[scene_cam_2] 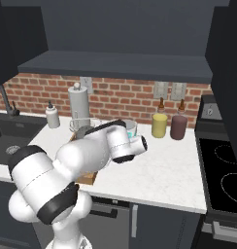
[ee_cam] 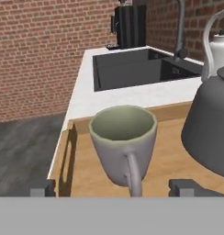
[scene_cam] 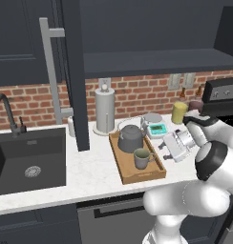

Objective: Pick the kettle from the counter and place it on the tray. Then pick the mug from the cabinet and place it on the tray. Then close the cabinet doors.

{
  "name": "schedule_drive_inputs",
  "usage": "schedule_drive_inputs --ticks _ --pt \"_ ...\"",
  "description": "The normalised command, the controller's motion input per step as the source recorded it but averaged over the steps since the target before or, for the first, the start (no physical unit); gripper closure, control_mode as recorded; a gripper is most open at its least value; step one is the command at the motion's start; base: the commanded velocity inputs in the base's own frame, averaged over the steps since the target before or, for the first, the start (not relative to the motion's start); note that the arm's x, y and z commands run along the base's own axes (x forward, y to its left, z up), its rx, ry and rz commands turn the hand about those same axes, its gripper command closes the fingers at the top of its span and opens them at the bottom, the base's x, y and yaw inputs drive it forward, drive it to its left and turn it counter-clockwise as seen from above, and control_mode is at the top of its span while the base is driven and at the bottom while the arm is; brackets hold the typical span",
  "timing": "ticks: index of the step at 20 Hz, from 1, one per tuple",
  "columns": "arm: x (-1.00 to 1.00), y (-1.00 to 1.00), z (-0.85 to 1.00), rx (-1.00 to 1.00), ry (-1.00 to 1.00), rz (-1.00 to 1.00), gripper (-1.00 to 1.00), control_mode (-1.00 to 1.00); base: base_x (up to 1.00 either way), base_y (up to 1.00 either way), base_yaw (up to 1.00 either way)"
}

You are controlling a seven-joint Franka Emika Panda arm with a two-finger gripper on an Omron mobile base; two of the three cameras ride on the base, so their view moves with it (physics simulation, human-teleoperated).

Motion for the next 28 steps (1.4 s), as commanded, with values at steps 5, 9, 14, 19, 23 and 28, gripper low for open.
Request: schedule_drive_inputs --ticks 5,9,14,19,23,28 --pt "-0.38 -0.52 0.49 0.03 0.00 -0.09 -1.00 -1.00 0.00 0.00 0.00" --pt "-0.33 -0.58 0.54 0.08 0.00 -0.14 -1.00 -1.00 0.00 0.00 0.00" --pt "-0.26 -0.57 0.62 0.10 0.00 -0.15 -1.00 -1.00 0.00 0.00 0.00" --pt "-0.15 -0.60 0.25 0.14 0.00 -0.09 -1.00 -1.00 0.00 0.00 0.00" --pt "0.00 -0.55 0.00 0.16 0.00 0.02 -1.00 -1.00 0.00 0.00 0.00" --pt "0.00 -0.50 0.17 0.15 0.00 -0.01 -1.00 -1.00 0.00 0.00 0.00"
